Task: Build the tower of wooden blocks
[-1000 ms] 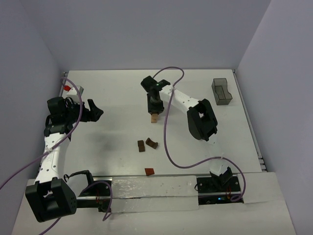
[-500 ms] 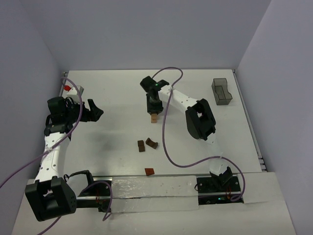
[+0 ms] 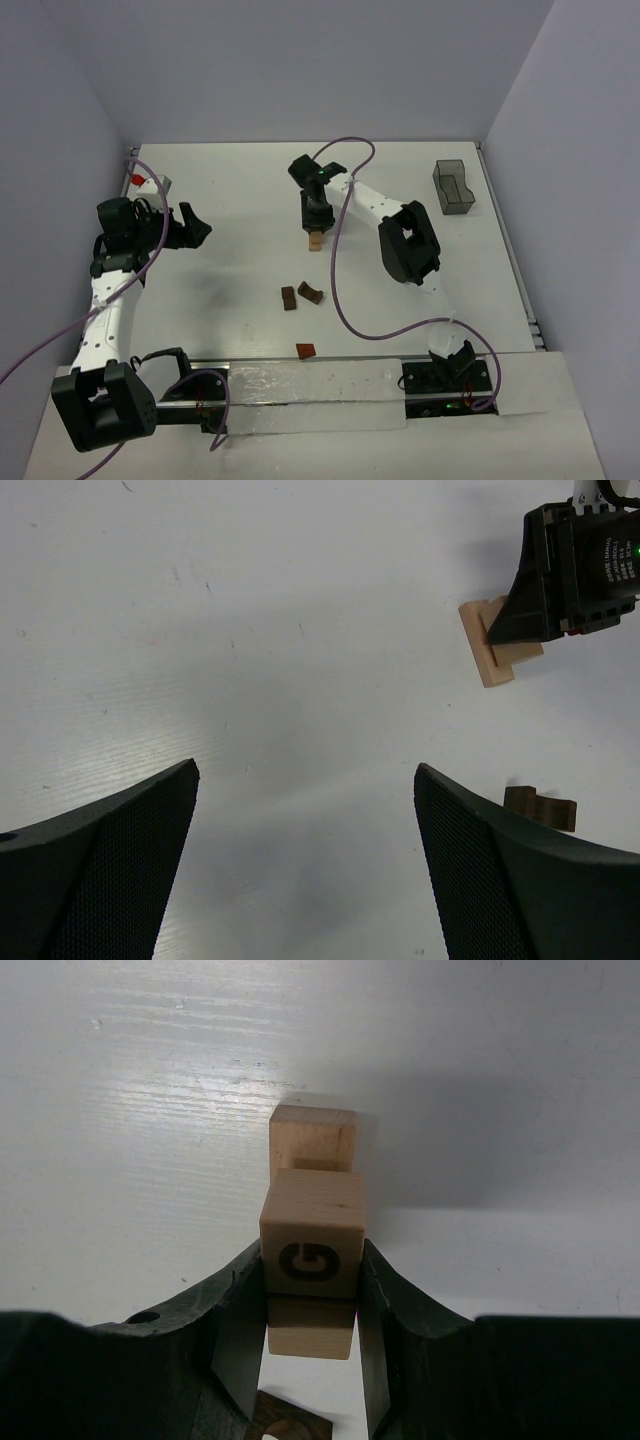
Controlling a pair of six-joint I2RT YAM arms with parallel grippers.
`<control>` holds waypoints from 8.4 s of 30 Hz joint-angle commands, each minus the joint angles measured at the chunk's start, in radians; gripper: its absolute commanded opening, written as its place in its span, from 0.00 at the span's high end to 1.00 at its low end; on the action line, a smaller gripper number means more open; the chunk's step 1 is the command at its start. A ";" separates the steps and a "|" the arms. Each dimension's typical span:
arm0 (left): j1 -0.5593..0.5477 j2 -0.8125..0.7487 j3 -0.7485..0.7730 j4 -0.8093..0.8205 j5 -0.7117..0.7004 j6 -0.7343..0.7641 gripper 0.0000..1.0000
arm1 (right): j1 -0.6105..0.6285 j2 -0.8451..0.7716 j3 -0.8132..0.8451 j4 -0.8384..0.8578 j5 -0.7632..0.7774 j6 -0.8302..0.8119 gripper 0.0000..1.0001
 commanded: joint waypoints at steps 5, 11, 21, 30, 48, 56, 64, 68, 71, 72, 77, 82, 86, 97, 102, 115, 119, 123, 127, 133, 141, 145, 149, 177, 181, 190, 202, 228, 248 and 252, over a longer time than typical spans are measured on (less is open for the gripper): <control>0.005 0.001 0.005 0.040 -0.009 -0.007 0.05 | -0.007 0.020 0.042 0.003 -0.012 -0.003 1.00; 0.005 0.003 0.004 0.042 -0.005 -0.010 0.05 | -0.008 0.018 0.041 0.004 -0.009 0.000 1.00; 0.005 0.004 0.002 0.042 -0.008 -0.007 0.05 | -0.007 0.031 0.041 0.007 -0.021 0.000 0.99; 0.006 0.004 0.001 0.042 -0.009 -0.009 0.05 | -0.006 0.035 0.034 0.010 -0.026 0.004 0.93; 0.005 0.005 0.000 0.043 -0.010 -0.007 0.05 | -0.006 0.042 0.018 0.017 -0.039 0.008 0.59; 0.005 0.005 -0.001 0.043 -0.009 -0.006 0.05 | -0.001 0.043 0.010 0.021 -0.043 0.009 0.38; 0.005 0.006 -0.001 0.043 -0.012 -0.006 0.05 | 0.007 0.049 0.005 0.022 -0.040 0.013 0.40; 0.006 0.005 -0.004 0.043 -0.015 -0.006 0.05 | 0.010 0.050 0.005 0.022 -0.032 0.017 0.45; 0.005 0.005 -0.004 0.045 -0.013 -0.006 0.05 | 0.015 0.051 0.006 0.020 -0.024 0.020 0.46; 0.005 0.005 -0.004 0.045 -0.013 -0.006 0.05 | 0.016 0.050 0.007 0.019 -0.021 0.021 0.47; 0.005 0.010 -0.001 0.045 -0.012 -0.007 0.05 | 0.029 0.049 0.006 0.017 -0.009 0.021 0.48; 0.005 0.010 0.000 0.045 -0.012 -0.006 0.05 | 0.037 0.050 -0.001 0.017 -0.009 0.022 0.51; 0.005 0.011 0.001 0.045 -0.013 -0.007 0.05 | 0.037 0.050 -0.004 0.017 -0.004 0.022 0.52; 0.006 0.013 0.004 0.045 -0.010 -0.007 0.05 | 0.037 0.052 -0.013 0.024 -0.019 0.011 0.54; 0.006 0.012 0.004 0.045 -0.012 -0.007 0.05 | 0.035 0.053 -0.018 0.024 -0.023 0.002 0.57; 0.005 0.008 0.001 0.044 -0.010 -0.007 0.05 | 0.026 0.047 -0.027 0.022 -0.028 -0.018 0.43; 0.005 0.006 0.002 0.042 -0.013 -0.006 0.05 | 0.027 0.060 -0.011 0.022 -0.030 -0.017 0.29; 0.005 0.006 0.002 0.040 -0.013 -0.005 0.05 | 0.026 0.082 0.024 0.018 -0.033 -0.026 0.29; 0.005 0.005 0.002 0.040 -0.014 -0.003 0.05 | 0.021 0.104 0.048 0.016 -0.032 -0.037 0.31; 0.006 0.005 -0.001 0.040 -0.014 -0.003 0.05 | 0.009 0.127 0.063 0.014 -0.027 -0.050 0.34; 0.005 0.007 0.000 0.039 -0.013 -0.001 0.05 | 0.004 0.153 0.100 0.013 -0.020 -0.075 0.40; 0.005 0.003 -0.003 0.035 -0.014 0.000 0.05 | 0.002 0.158 0.098 0.013 -0.019 -0.080 0.44; 0.005 0.002 -0.004 0.036 -0.013 0.000 0.05 | 0.001 0.154 0.088 0.017 -0.025 -0.079 0.50; 0.005 0.005 -0.001 0.037 -0.012 -0.003 0.04 | 0.016 0.100 0.031 0.027 -0.056 -0.060 0.11; 0.005 0.002 -0.001 0.037 -0.013 -0.003 0.04 | 0.027 0.077 0.001 0.030 -0.049 -0.054 0.12; 0.005 0.004 0.002 0.039 -0.013 -0.006 0.04 | 0.046 0.042 -0.074 0.045 -0.051 -0.040 0.25; 0.006 0.004 0.002 0.040 -0.014 -0.006 0.04 | 0.064 0.034 -0.090 0.048 -0.045 -0.038 0.38; 0.005 -0.005 0.000 0.037 -0.013 -0.004 0.04 | 0.081 0.032 -0.091 0.048 -0.021 -0.036 0.46; 0.005 -0.004 -0.001 0.036 -0.013 -0.003 0.04 | 0.070 -0.006 -0.107 0.053 -0.020 -0.050 0.12; 0.006 -0.002 -0.002 0.039 -0.013 -0.006 0.03 | 0.071 -0.041 -0.124 0.057 0.004 -0.037 0.00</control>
